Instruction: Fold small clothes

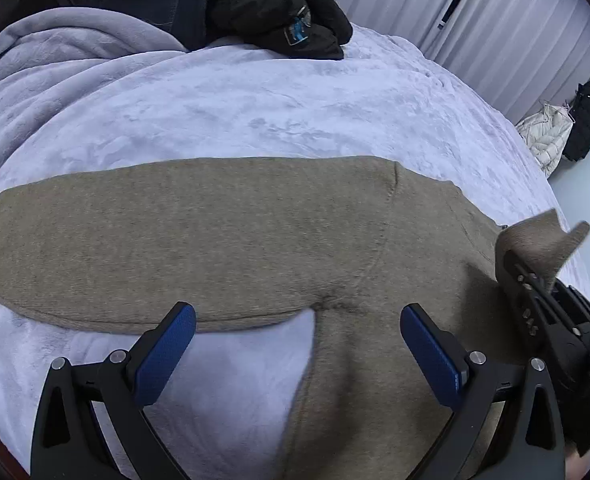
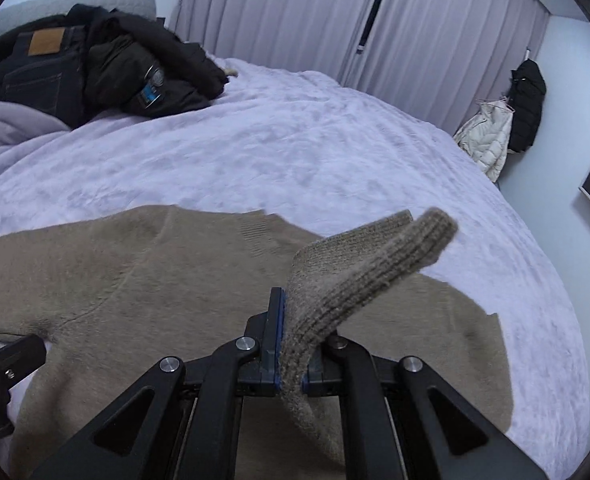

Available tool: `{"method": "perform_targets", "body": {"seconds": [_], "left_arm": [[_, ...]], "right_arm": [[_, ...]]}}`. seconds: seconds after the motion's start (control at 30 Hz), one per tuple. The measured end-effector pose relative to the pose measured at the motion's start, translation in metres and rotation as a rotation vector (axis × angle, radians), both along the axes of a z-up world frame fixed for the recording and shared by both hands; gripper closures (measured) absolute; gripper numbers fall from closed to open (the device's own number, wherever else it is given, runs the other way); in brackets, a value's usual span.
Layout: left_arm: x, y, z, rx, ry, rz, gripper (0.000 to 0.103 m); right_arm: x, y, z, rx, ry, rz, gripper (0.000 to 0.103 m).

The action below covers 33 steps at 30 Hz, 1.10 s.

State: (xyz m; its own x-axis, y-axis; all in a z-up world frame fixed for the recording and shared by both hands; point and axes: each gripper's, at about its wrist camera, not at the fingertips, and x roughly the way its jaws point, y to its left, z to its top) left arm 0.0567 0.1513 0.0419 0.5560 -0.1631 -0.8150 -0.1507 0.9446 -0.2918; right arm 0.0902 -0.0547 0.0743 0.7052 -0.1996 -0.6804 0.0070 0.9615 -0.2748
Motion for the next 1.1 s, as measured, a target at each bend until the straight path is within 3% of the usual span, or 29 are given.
{"method": "perform_targets", "body": {"seconds": [0.17,0.23,0.27,0.3,0.37,0.5,0.6,0.73,0.87,0.9,0.97,1.03,1.1], "left_arm": [[-0.009,0.021,-0.003,-0.044,-0.006,0.019,0.0],[-0.011,0.02,-0.002,-0.051,-0.012,0.014,0.0],[-0.012,0.018,-0.001,-0.052,-0.016,0.009,0.0],[-0.013,0.016,0.001,-0.05,-0.022,0.007,0.0],[-0.016,0.01,0.005,-0.041,-0.031,0.014,0.0],[-0.015,-0.014,0.019,-0.039,-0.051,-0.006,0.0],[-0.009,-0.059,0.027,-0.004,-0.059,-0.085,0.0],[0.006,-0.143,0.029,0.031,-0.066,-0.261,0.0],[0.029,-0.213,0.003,0.182,-0.034,-0.397,0.0],[0.035,-0.218,-0.009,0.227,-0.007,-0.404,0.0],[0.045,-0.21,-0.03,0.291,0.06,-0.357,0.0],[0.044,-0.192,-0.034,0.233,0.049,-0.351,0.0],[0.038,-0.187,-0.023,0.26,0.031,-0.333,0.0]], "right_arm": [[0.011,0.041,-0.033,-0.014,0.072,0.02,0.096],[0.011,0.044,-0.04,0.035,0.122,0.068,0.087],[0.009,0.043,-0.042,0.067,0.15,0.09,0.07],[0.008,0.04,-0.04,0.105,0.168,0.107,0.046],[0.0,0.03,-0.027,0.162,0.128,0.111,0.028],[-0.027,-0.015,0.022,0.354,0.037,0.19,0.028],[-0.041,-0.066,0.04,0.292,-0.016,0.117,0.024],[-0.03,-0.144,0.012,0.223,0.07,-0.041,0.024],[-0.028,-0.201,-0.031,0.197,0.187,-0.15,0.024],[-0.032,-0.213,-0.037,0.177,0.195,-0.181,0.024],[-0.049,-0.238,-0.039,0.235,0.158,-0.205,0.023],[-0.059,-0.258,-0.036,0.253,0.16,-0.266,0.023],[-0.067,-0.27,-0.028,0.269,0.134,-0.286,0.023]]}}
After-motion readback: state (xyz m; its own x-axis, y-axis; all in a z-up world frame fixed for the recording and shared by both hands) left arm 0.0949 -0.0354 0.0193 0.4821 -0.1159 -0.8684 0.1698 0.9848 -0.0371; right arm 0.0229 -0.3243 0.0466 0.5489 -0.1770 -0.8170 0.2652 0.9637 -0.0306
